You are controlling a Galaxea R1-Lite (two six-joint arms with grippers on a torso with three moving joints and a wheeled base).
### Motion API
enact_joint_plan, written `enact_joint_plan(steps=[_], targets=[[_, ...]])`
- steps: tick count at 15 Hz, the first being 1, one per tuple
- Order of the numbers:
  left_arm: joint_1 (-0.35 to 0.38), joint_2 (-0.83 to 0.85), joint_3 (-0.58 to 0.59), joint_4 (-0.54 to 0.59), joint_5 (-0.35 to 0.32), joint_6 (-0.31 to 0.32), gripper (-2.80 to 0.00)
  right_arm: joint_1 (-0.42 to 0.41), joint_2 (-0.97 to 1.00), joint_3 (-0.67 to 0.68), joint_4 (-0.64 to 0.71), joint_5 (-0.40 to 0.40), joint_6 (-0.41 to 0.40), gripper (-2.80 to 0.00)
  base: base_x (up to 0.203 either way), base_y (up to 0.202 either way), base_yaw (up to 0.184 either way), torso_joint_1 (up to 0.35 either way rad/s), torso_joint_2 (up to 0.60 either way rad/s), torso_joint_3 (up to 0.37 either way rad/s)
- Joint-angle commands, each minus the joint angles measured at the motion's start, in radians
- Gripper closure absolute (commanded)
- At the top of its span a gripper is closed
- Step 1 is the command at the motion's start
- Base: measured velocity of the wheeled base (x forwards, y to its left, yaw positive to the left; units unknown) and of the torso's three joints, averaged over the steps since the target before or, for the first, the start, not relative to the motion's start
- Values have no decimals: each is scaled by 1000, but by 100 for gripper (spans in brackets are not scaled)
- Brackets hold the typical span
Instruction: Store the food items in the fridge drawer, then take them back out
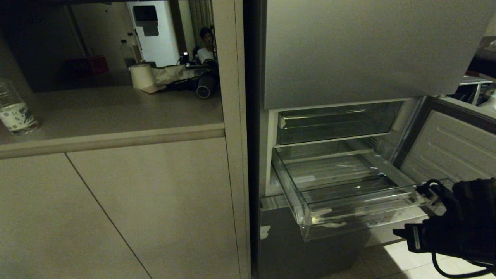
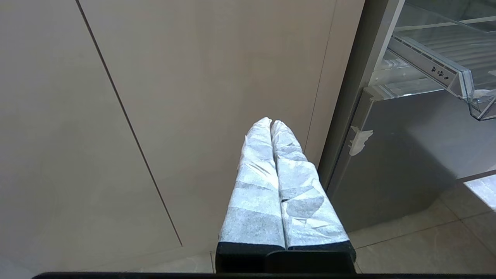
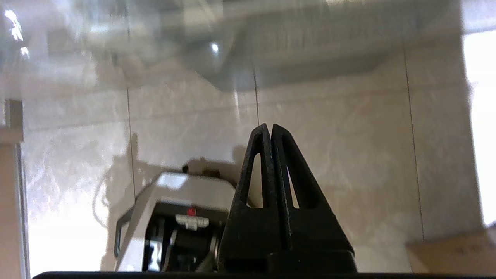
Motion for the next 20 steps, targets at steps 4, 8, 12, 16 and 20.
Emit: enact_joint_plan(steps=[4,8,12,16,20], targets=[[0,2,0,0,0,0,0,-1,195,-137,-47,6,-5,0,0,0,0,0,0,0],[0,2,0,0,0,0,0,-1,257,-238,-50,12,1,0,0,0,0,0,0,0],[0,2,0,0,0,0,0,-5,375,-348,-141,44,8,0,0,0,0,0,0,0],[0,2,0,0,0,0,0,-7,541,-491,-259,55,7,0,0,0,0,0,0,0],[0,2,0,0,0,0,0,-9,686,-692,-303,88,9,0,0,0,0,0,0,0]])
